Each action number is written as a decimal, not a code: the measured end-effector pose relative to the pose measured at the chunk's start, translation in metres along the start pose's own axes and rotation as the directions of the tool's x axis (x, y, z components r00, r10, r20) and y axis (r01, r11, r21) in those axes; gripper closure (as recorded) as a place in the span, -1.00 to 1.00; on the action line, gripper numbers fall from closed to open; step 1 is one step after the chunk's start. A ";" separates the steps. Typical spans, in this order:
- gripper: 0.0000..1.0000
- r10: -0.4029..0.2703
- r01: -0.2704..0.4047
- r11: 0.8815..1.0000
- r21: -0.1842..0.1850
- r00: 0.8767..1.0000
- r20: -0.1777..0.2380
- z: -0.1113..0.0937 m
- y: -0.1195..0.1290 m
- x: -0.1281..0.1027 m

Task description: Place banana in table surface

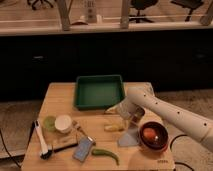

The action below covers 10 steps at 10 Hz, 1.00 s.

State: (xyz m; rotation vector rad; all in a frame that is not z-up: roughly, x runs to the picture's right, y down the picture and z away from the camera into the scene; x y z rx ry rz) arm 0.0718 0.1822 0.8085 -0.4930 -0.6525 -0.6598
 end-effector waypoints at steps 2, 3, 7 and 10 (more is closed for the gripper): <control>-0.60 -0.004 0.004 1.000 0.003 1.000 0.002 0.000 0.000 0.001; -0.60 -0.010 0.010 1.000 0.000 1.000 0.003 0.000 -0.001 0.000; -0.60 -0.017 0.017 1.000 -0.005 1.000 0.006 0.001 -0.002 0.000; -0.60 -0.017 0.017 1.000 -0.005 1.000 0.006 0.001 -0.002 0.000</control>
